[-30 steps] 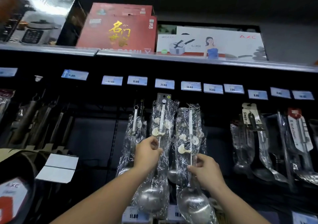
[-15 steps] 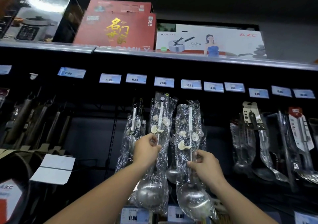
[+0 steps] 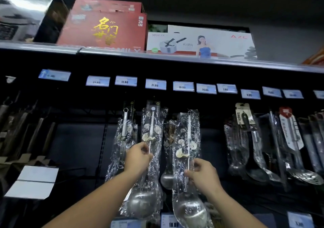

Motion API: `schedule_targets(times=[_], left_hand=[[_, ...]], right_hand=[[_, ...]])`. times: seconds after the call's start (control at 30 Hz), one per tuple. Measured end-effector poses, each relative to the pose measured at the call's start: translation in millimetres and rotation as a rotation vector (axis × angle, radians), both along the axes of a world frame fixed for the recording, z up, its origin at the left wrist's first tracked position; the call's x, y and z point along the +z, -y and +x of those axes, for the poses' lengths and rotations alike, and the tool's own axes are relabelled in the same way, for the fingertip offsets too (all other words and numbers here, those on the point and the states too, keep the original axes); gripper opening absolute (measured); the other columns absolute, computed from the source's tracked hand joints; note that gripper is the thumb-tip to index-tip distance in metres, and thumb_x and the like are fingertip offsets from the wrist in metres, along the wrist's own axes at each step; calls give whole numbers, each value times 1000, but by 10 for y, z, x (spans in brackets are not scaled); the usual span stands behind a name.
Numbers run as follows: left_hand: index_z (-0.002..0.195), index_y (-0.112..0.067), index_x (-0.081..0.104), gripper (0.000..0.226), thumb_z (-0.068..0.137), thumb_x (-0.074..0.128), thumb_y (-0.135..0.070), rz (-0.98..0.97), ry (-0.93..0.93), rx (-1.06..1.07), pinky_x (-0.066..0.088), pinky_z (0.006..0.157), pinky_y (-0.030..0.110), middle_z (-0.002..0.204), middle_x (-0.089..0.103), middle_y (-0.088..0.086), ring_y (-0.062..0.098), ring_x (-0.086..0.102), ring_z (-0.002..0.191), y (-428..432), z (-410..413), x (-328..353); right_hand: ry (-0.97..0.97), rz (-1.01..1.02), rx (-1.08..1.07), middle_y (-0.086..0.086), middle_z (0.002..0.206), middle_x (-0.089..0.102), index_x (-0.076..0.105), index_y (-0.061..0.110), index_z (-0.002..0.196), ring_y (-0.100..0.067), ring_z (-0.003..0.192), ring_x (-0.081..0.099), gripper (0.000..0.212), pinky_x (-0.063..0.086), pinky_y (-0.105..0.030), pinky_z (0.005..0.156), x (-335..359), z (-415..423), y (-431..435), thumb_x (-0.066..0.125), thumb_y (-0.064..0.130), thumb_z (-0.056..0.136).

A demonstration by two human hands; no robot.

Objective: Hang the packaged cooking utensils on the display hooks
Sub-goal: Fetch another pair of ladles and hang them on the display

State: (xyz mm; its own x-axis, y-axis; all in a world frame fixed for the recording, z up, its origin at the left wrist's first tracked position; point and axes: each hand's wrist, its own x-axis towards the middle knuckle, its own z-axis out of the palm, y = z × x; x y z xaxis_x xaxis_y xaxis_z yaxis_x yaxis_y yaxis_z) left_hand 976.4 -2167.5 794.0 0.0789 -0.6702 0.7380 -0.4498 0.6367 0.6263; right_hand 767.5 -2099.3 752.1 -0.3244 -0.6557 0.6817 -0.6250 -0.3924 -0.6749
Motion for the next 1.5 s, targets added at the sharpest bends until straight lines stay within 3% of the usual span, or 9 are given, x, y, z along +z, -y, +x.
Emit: schedule_targets(times=[0.13, 0.23, 0.4, 0.5, 0.6, 0.73, 1.0, 1.27, 1.5], left_hand=[[94, -16, 65, 13, 88, 73, -10, 25, 21, 24, 48, 48, 19, 83, 68, 1, 12, 61, 60, 124, -18, 27], [109, -14, 67, 25, 86, 74, -10, 40, 26, 45, 53, 51, 22, 87, 66, -2, 14, 67, 65, 218, -25, 19], [122, -12, 65, 35, 88, 73, -10, 74, -36, 11, 39, 45, 12, 94, 66, -2, 5, 61, 64, 294, -54, 0], [124, -12, 64, 37, 88, 73, -9, 117, -136, -64, 38, 45, 11, 93, 64, -4, 3, 58, 64, 310, -72, -1], [125, -13, 64, 38, 88, 73, -9, 156, -225, -141, 38, 43, 11, 92, 65, -6, 2, 59, 65, 313, -86, -3], [128, -12, 62, 42, 88, 73, -11, 166, -295, -200, 39, 46, 11, 95, 66, -4, 4, 60, 67, 311, -86, 5], [101, -13, 65, 17, 87, 74, -11, 90, -114, -68, 44, 49, 18, 87, 67, -2, 12, 64, 66, 285, 4, 16], [95, -15, 65, 14, 86, 75, -11, 21, 13, 10, 42, 52, 17, 84, 67, -1, 10, 62, 68, 243, 31, 7], [97, -13, 65, 16, 86, 76, -12, 15, 31, 30, 44, 50, 22, 81, 67, 0, 12, 60, 61, 257, 11, 2]], right_hand=[[-12, -29, 3, -10, 80, 73, 66, 25, 85, -18, 60, 66, 17, 57, -38, 63, 60, -13, -13, 81, 17, 82], [-47, -52, 0, -2, 71, 66, 66, 22, 86, -12, 60, 61, 15, 52, -29, 59, 97, -5, 1, 80, 19, 82], [-72, -70, -6, 3, 65, 55, 60, 17, 76, -9, 58, 54, 20, 54, -32, 61, 133, 26, 56, 79, 17, 83], [-69, -85, 1, 4, 68, 57, 63, 15, 87, -7, 60, 55, 16, 50, -25, 58, 190, 43, 84, 78, 17, 84], [-57, -97, 15, 1, 72, 58, 66, 19, 101, -10, 65, 57, 19, 54, -30, 64, 244, 64, 95, 77, 16, 85], [-43, -48, 52, -1, 85, 64, 48, 17, 145, -11, 66, 59, 64, 46, -20, 53, 306, 85, 110, 76, 16, 87], [-46, -106, 25, -7, 82, 67, 50, 24, 143, -22, 74, 70, 61, 59, -34, 63, 401, 123, 118, 75, 16, 88], [-13, -89, 34, -9, 82, 71, 41, 21, 149, -18, 57, 61, 70, 61, -47, 64, 450, 123, 162, 75, 17, 88], [-27, -94, 43, -11, 80, 71, 42, 22, 150, -13, 53, 54, 69, 55, -33, 55, 439, 86, 155, 74, 17, 89]])
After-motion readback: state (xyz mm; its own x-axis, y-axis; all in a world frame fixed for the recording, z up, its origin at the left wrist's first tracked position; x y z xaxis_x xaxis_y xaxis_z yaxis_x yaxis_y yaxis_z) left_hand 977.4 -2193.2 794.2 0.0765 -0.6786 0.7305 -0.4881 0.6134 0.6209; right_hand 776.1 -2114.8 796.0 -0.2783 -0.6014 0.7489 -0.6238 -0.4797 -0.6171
